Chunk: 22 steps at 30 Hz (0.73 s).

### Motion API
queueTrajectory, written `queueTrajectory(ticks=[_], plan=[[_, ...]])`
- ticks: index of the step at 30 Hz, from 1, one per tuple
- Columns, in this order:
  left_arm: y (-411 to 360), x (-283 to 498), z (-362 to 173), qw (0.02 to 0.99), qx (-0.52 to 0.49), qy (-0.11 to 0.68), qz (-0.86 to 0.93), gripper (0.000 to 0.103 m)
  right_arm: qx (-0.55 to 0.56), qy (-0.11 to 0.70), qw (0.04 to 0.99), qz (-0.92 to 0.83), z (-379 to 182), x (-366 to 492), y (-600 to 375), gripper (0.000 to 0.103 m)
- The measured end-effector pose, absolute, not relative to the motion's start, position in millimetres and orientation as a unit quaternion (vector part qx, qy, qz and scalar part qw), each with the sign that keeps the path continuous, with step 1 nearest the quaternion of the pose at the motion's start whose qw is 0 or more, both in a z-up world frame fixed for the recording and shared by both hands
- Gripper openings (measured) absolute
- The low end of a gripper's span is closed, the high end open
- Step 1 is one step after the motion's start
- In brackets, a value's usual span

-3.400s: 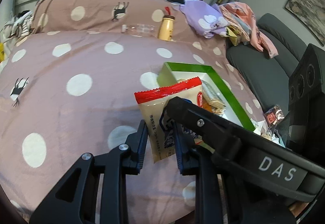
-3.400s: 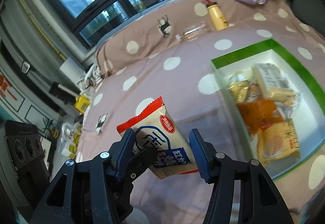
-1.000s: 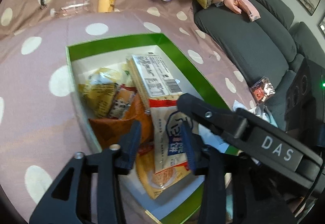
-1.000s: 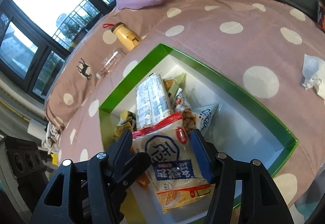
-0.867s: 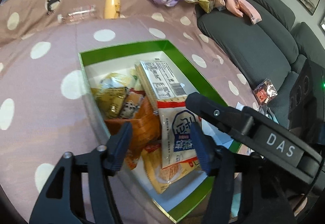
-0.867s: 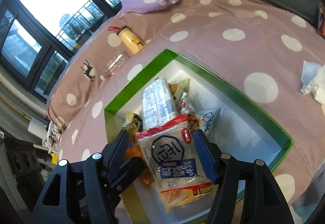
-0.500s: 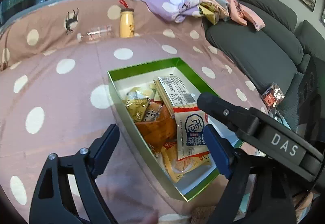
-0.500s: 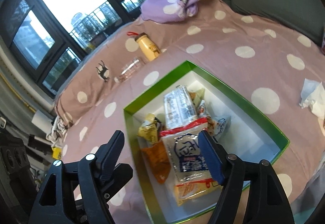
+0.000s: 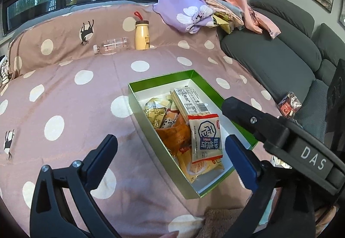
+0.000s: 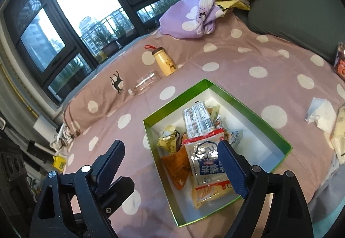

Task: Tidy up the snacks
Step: 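Open the right gripper and lift it away from the box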

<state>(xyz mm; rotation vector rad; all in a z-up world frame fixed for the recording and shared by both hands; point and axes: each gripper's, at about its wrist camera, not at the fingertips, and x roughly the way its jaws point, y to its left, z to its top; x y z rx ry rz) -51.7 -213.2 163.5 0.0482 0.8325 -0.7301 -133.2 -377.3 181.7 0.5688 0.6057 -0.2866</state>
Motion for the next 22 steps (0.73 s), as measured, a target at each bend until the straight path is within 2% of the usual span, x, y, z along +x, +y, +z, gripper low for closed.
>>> queueTrajectory(ticks=[22], plan=[[-213, -55, 151, 0.827, 0.018, 0.437, -0.352, 0.102, 0.287, 0.321, 0.884, -0.183, 172, -146, -376, 0.088]])
